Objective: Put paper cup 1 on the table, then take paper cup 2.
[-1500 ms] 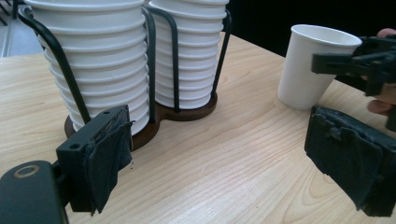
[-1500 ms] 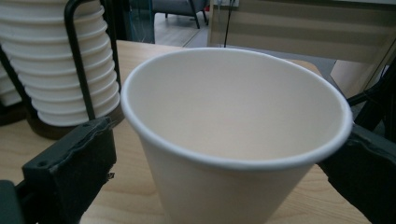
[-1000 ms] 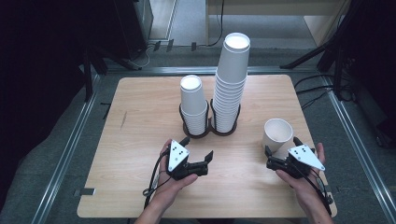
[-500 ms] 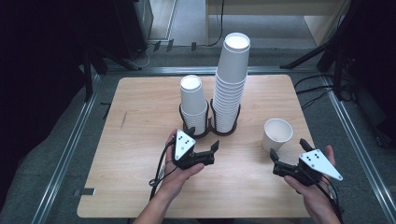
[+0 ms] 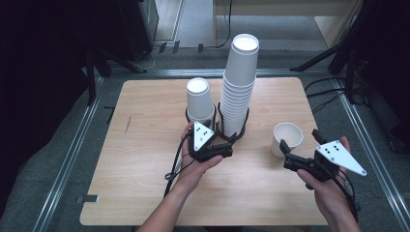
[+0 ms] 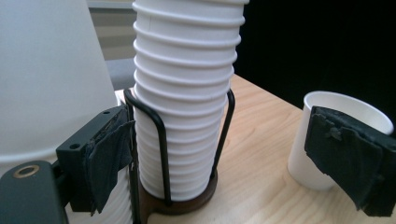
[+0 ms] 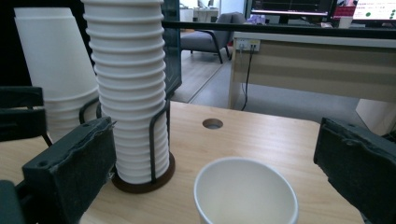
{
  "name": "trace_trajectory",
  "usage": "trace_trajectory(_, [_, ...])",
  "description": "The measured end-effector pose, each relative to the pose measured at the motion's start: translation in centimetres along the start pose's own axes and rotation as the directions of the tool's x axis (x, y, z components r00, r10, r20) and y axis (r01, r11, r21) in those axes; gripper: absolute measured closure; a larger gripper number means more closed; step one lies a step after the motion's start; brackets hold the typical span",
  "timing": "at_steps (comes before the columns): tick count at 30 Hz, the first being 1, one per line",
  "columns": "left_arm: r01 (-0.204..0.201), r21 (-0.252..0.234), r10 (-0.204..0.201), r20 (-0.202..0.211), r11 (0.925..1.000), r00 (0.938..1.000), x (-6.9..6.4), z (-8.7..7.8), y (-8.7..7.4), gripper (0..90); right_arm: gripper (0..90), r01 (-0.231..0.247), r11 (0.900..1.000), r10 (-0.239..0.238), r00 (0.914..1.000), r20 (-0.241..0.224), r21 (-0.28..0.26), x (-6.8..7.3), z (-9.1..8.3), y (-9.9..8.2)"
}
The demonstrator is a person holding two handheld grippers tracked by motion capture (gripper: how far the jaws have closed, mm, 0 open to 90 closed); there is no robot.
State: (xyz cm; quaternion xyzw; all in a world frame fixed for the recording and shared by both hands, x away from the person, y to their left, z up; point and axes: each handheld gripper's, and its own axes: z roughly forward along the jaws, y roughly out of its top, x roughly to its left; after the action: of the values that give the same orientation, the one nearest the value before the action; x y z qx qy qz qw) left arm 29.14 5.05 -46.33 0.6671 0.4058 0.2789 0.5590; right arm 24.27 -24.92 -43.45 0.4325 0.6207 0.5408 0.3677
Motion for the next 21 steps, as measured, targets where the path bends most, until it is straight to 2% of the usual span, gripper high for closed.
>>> trace_trajectory(13, [-0.016, -0.01, 0.016, -0.028, 0.9998, 0.9995, -0.2, 3.2, 2.2, 8.0, 0.0, -0.031, 0.9987, 0.03, 0.9991, -0.031, -0.04, 2.1, 3.4, 5.9])
trace_trajectory(21, [-0.004, -0.04, 0.002, -0.058, 0.9992, 0.9983, -0.2, 4.4, 2.7, 8.0, 0.0, -0.041, 0.997, 0.036, 0.996, -0.082, -0.066, 3.9, 5.9, 9.1])
